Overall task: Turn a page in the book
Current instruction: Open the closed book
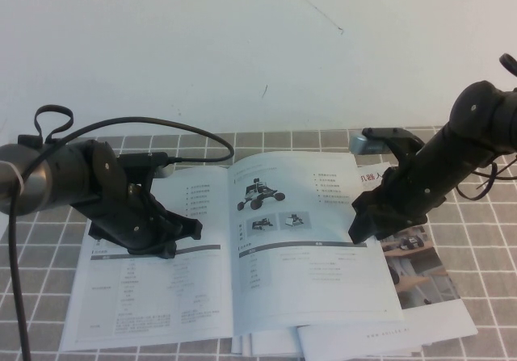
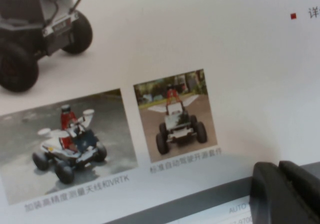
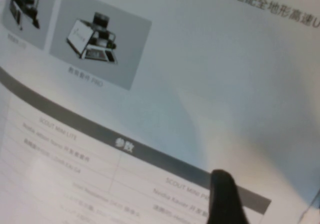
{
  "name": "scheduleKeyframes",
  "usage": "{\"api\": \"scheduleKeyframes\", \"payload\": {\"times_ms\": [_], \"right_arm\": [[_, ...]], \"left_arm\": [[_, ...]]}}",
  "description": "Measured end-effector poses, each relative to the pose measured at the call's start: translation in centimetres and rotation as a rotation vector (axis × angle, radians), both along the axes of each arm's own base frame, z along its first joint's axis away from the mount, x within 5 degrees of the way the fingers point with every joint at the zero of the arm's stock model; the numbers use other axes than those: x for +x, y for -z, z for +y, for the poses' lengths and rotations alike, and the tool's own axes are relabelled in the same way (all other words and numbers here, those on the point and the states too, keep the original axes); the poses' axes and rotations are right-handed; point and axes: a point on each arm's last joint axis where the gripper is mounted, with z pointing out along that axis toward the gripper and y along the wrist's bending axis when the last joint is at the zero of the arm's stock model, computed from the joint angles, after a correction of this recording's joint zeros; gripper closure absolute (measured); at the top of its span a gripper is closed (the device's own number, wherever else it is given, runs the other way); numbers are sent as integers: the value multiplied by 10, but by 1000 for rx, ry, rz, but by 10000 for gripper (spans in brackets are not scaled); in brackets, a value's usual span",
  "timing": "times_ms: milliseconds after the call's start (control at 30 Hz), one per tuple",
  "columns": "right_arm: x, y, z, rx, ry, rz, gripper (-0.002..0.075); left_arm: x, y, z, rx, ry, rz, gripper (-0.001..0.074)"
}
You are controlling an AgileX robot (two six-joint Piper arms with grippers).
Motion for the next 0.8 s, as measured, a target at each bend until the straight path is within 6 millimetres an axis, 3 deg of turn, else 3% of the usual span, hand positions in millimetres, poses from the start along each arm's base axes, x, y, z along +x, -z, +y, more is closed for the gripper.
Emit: {"api": "scheduleKeyframes", "payload": {"times_ms": [800], "right_arm": [[2,3,17,266,8,64,333]], "left_arm": [[1,7,-2,-19,-7,26,739]]}}
